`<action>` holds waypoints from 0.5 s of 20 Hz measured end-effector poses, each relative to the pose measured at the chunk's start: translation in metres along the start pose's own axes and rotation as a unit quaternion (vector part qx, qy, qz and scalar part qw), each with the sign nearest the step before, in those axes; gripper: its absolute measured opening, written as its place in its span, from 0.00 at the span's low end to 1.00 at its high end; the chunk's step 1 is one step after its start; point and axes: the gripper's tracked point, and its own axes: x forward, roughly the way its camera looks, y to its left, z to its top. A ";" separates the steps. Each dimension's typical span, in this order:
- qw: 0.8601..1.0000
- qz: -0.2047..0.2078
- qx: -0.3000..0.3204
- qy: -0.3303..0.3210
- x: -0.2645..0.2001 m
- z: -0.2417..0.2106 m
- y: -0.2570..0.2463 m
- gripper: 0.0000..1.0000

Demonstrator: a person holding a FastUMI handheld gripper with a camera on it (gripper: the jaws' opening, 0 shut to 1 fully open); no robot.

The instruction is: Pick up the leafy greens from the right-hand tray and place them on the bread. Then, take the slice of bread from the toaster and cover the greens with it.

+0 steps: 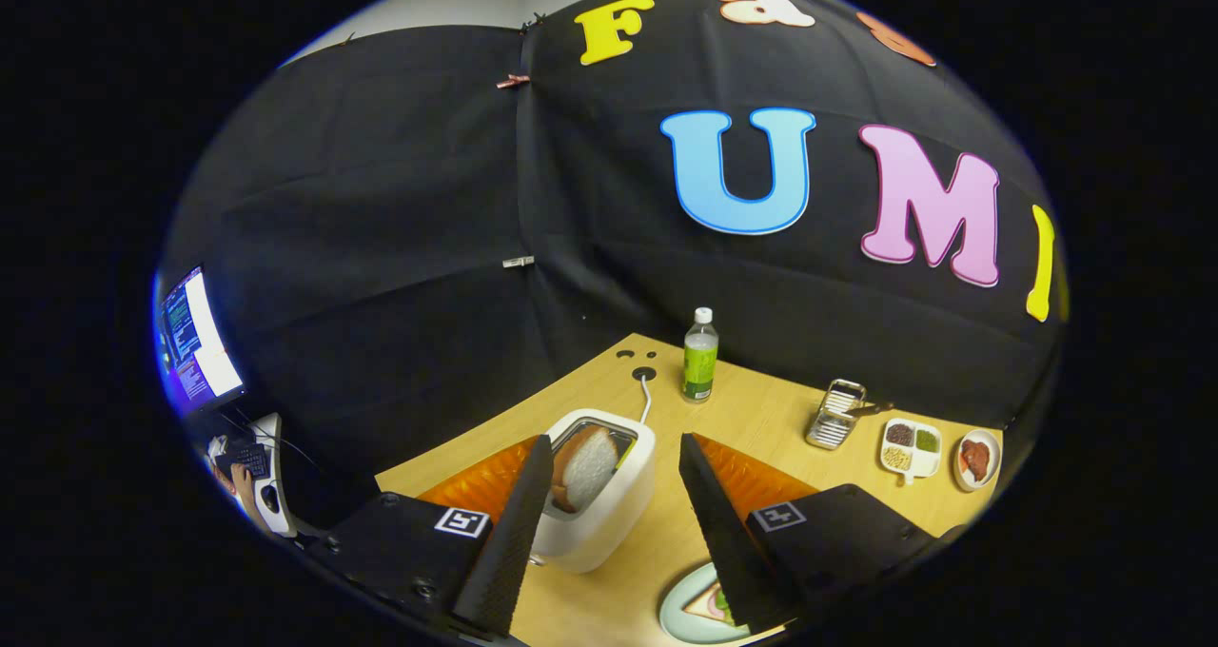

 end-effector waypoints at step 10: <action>0.992 -0.009 0.091 0.086 0.096 -0.056 0.018 0.79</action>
